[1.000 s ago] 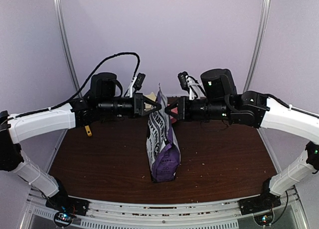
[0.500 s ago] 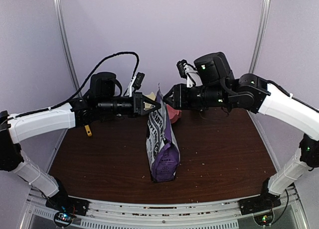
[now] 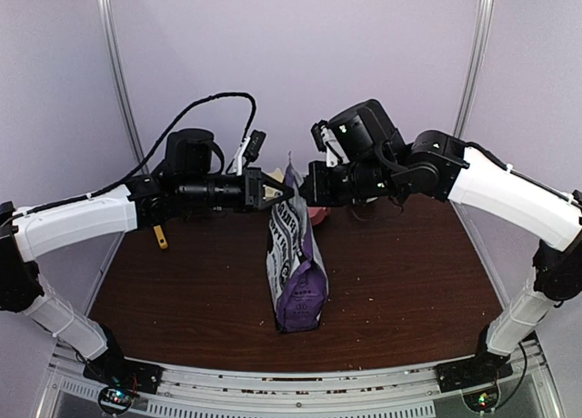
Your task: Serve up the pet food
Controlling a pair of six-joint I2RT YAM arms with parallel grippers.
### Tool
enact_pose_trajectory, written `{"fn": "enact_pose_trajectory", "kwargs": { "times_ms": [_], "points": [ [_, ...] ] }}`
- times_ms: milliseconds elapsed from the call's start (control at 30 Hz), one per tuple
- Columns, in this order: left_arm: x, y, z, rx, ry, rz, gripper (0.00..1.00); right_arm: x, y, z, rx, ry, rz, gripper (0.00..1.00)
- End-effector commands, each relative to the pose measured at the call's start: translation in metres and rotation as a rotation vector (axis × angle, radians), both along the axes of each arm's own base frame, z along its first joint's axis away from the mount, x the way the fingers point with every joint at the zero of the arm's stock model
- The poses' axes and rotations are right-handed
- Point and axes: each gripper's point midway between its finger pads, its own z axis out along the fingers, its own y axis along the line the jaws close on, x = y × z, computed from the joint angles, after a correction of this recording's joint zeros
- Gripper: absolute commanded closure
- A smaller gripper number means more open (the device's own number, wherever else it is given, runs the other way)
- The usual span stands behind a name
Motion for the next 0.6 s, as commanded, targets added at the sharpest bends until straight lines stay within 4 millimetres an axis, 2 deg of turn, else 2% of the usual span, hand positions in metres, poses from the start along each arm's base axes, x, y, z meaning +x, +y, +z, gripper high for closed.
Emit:
{"fn": "enact_pose_trajectory", "kwargs": {
  "times_ms": [0,33,200,433,567],
  "points": [
    [-0.0015,-0.0076,0.0209,0.005,-0.082,-0.019,1.0,0.0031,-0.004,-0.0005,0.039,0.022,-0.031,1.0],
    [-0.0013,-0.0084,0.0203,0.005,-0.079,-0.021,1.0,0.0015,-0.0024,0.0013,0.06,0.024,-0.02,1.0],
    [0.0001,-0.0121,0.0185,0.006,-0.069,-0.028,0.88,-0.0015,-0.0006,0.0069,0.105,0.022,0.002,1.0],
    [-0.0013,-0.0133,0.019,0.0,-0.073,-0.037,0.71,-0.004,-0.0009,0.0055,0.107,0.025,0.011,1.0],
    [-0.0009,-0.0154,0.0146,0.003,-0.063,-0.042,0.68,-0.0047,0.0003,0.0069,0.119,0.025,0.018,1.0]
  ]
}}
